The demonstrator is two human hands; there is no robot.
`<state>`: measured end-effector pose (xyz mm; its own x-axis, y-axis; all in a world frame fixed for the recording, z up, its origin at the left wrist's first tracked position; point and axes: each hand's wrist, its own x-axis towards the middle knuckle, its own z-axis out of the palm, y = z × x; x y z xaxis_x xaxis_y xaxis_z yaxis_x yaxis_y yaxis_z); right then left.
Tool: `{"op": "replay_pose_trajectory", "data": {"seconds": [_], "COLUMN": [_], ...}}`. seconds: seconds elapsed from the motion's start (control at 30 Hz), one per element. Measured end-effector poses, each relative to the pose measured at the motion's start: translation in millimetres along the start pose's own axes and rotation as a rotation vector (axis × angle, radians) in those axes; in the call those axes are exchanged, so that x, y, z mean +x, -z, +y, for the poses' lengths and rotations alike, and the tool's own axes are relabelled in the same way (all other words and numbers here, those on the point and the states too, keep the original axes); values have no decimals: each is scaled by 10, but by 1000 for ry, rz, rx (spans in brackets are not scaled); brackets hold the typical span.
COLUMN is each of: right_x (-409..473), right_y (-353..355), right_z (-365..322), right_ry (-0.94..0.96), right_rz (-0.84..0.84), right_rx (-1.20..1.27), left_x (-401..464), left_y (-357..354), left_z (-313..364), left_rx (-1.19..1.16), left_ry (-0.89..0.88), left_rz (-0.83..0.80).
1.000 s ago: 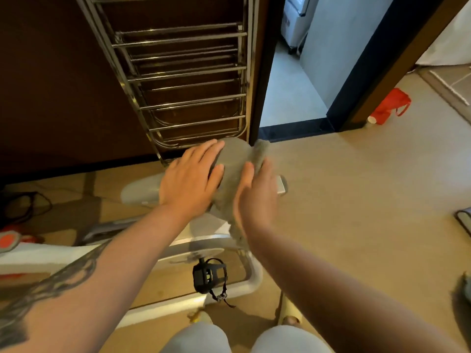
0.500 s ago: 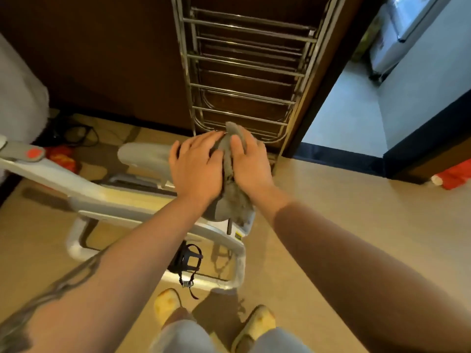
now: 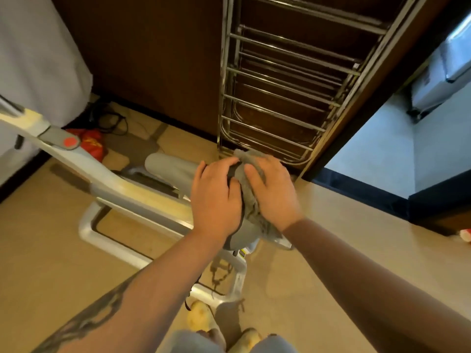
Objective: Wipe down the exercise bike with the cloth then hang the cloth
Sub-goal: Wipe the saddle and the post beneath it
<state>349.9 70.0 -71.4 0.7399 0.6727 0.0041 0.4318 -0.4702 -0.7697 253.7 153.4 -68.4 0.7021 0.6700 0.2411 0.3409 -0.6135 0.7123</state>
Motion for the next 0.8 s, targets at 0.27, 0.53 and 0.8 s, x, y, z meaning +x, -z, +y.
{"op": "replay_pose_trajectory", "data": {"seconds": [0.27, 0.53, 0.8], "right_x": [482, -292, -664], "right_y": [176, 462, 325], "right_z": [104, 597, 1324], "right_ry": [-310, -12, 366], "right_rz": [-287, -178, -638], "right_rx": [322, 260, -268], "left_x": [3, -536, -1365], "left_y": [-11, -238, -1159], "left_z": [-17, 342, 709], "left_rx": [14, 256, 258], "left_ry": [3, 171, 376], "left_rz": [25, 81, 374]}}
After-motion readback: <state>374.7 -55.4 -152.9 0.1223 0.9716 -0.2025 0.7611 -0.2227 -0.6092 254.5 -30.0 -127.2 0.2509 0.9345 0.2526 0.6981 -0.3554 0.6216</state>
